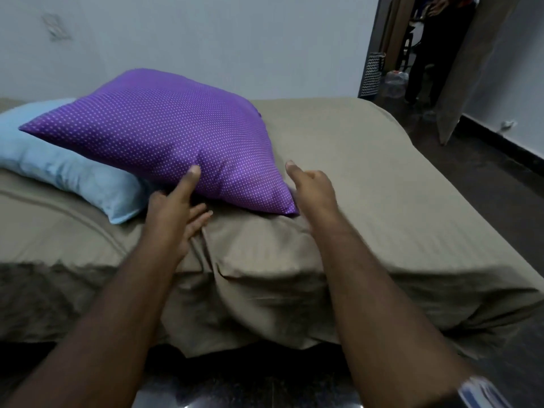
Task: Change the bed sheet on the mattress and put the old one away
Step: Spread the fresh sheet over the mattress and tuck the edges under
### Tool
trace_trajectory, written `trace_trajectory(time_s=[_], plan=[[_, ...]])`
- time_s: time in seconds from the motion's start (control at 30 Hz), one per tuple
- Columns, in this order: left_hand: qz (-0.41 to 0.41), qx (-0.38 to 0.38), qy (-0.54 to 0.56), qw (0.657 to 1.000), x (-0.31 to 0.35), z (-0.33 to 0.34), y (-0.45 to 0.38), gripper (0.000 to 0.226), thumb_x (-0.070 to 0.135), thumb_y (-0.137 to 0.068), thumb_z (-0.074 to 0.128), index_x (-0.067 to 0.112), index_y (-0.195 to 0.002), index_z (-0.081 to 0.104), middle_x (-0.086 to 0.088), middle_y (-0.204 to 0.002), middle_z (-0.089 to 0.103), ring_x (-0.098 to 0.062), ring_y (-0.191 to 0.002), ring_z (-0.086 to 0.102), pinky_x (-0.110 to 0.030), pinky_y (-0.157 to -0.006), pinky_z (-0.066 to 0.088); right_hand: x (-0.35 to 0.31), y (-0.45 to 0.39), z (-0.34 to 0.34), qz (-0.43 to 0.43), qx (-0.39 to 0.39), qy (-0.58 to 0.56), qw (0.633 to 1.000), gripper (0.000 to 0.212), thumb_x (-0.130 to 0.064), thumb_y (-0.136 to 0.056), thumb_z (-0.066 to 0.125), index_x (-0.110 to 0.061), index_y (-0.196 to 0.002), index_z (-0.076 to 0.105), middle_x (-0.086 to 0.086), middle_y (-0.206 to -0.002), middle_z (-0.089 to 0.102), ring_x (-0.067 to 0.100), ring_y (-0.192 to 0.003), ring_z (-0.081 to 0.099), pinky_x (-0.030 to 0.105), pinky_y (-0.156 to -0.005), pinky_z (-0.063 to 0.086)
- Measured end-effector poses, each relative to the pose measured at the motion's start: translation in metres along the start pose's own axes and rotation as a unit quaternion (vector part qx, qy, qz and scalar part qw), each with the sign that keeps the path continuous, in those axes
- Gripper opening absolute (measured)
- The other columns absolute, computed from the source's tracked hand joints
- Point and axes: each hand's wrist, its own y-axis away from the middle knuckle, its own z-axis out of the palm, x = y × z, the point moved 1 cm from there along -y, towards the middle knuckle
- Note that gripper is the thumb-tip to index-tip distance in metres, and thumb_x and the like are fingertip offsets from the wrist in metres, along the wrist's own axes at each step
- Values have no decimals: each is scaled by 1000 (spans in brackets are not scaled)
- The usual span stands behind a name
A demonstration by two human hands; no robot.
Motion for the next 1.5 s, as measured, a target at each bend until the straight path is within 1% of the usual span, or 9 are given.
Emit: trace_trajectory(time_s=[0.17,0.27,0.43,0.6,0.77,0.93,1.1,1.27,1.5], plan=[[-45,21,107,993,28,22,-42,95,70,-57,82,33,-139,52,7,-128,67,-27,-109,66,-59,-78,56,-10,-55,32,183,-164,-179,953,74,-74,-72,70,-15,-115,62,15,-110,71,31,-97,69,51,-93,56],[-56,20,141,988,49,36,-60,58,47,-83,72,27,-136,59,0,-121,73,-27,-107,70,-55,-66,59,-37,-65,55,200,-239,-246,918,95,-66,-57,86,-10,-130,62,13,-112,74,33,-100,72,54,-95,55],[-75,-22,228,971,99,81,-52,45,20,-97,49,14,-142,55,-10,-130,68,-28,-120,65,-48,-86,59,-157,-82,6,12,-146,-209,967,29,-2,-76,75,-12,-102,68,13,-101,73,32,-94,70,48,-85,57],[-207,-81,292,930,102,196,27,35,26,-103,47,15,-134,60,-11,-127,69,-28,-104,70,-54,-86,58,-227,-104,-144,-87,-113,-57,988,37,12,-81,69,-15,-107,67,-3,-92,71,3,-80,65,19,-79,51],[-469,-200,-34,859,51,258,122,37,41,-95,62,14,-119,68,-6,-106,74,-22,-89,70,-37,-71,61,-148,-114,-289,153,-159,426,877,46,-36,-97,59,-3,-129,60,23,-136,59,29,-121,57,32,-96,39],[-168,-142,-339,915,55,260,76,17,24,-92,65,24,-108,69,10,-78,66,-21,-81,66,-26,-72,50,-63,-79,-255,151,-200,519,817,80,-64,-90,34,-25,-159,22,17,-162,25,41,-143,36,49,-115,33],[-251,-191,-365,876,58,237,13,47,22,-91,72,14,-134,53,-9,-116,67,-23,-86,66,-27,-74,53,-93,-73,-231,204,-115,519,822,66,-46,-91,49,-28,-152,32,16,-157,30,42,-140,35,56,-112,34],[-159,10,-398,903,100,129,-56,20,29,-80,64,15,-94,69,-6,-89,71,-25,-90,66,-38,-89,52,-158,-77,-119,-38,-12,365,930,51,-29,-85,53,-6,-130,61,17,-125,62,37,-115,57,45,-100,47],[-180,436,-372,799,161,-46,-158,69,41,-82,78,4,-135,53,-32,-137,48,-49,-131,42,-53,-113,30,-159,-81,144,298,-213,5,931,33,-53,-68,80,-22,-74,69,-4,-77,68,19,-79,64,32,-73,49]])
